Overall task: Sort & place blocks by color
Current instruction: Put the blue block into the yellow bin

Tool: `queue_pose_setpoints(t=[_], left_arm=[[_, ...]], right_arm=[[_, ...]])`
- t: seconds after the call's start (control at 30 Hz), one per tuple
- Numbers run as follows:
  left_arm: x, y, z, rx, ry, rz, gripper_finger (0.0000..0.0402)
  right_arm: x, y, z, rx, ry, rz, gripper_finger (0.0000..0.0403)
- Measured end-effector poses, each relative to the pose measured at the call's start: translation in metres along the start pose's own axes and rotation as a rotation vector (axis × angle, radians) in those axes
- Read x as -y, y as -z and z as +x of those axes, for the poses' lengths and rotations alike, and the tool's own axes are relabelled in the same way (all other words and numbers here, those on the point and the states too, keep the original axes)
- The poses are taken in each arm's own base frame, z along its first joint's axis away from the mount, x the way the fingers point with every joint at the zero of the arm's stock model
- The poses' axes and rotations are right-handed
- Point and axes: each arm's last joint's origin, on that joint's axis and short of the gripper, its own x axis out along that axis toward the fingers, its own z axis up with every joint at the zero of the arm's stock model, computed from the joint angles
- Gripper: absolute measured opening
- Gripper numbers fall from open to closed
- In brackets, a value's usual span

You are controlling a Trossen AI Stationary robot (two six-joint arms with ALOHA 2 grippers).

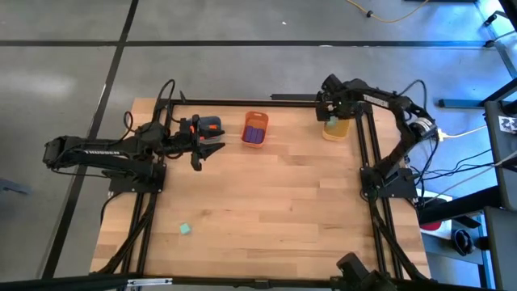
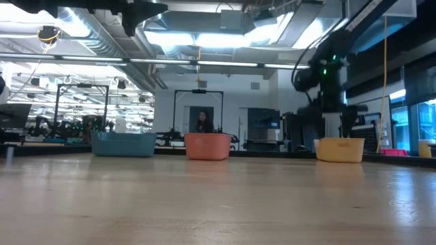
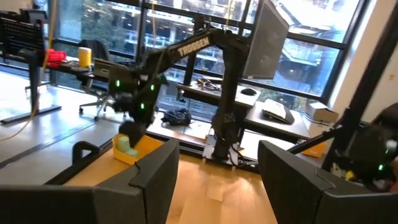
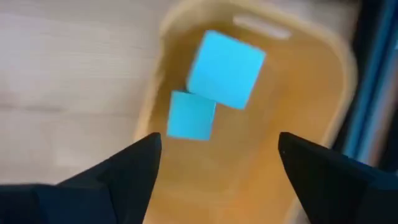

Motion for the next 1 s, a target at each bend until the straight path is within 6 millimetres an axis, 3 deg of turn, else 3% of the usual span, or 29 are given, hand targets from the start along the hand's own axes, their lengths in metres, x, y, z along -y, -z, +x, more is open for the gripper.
queue_pose_setpoints(t=[0.1,0.23,0.4,0.63,0.8,1.0], left_arm=[[0.001,0.000,-0.001,-0.004,0.027,-0.002,0.0211],[0.002,-0.004,-0.005,0.003,0.065,-0.027,0.0211],[0.004,-0.005,-0.008,-0.011,0.130,-0.067,0.0211],[0.007,-0.004,-0.009,-0.039,0.230,-0.077,0.0211],[0.007,-0.005,-0.009,-0.036,0.222,-0.078,0.0211],[0.006,-0.005,-0.009,-0.031,0.194,-0.097,0.0211]], right_arm=[[-0.001,0.010,-0.031,0.089,-0.047,-0.080,0.0320],[-0.008,0.042,-0.073,0.228,-0.227,-0.194,0.0313],[-0.032,0.102,-0.112,0.332,-0.700,-0.366,0.0313],[-0.069,0.190,-0.134,0.538,-1.297,-0.541,0.0313],[-0.079,0.225,-0.142,0.765,-1.396,-0.740,0.0313],[-0.081,0.235,-0.148,1.000,-1.267,-0.893,0.0313]])
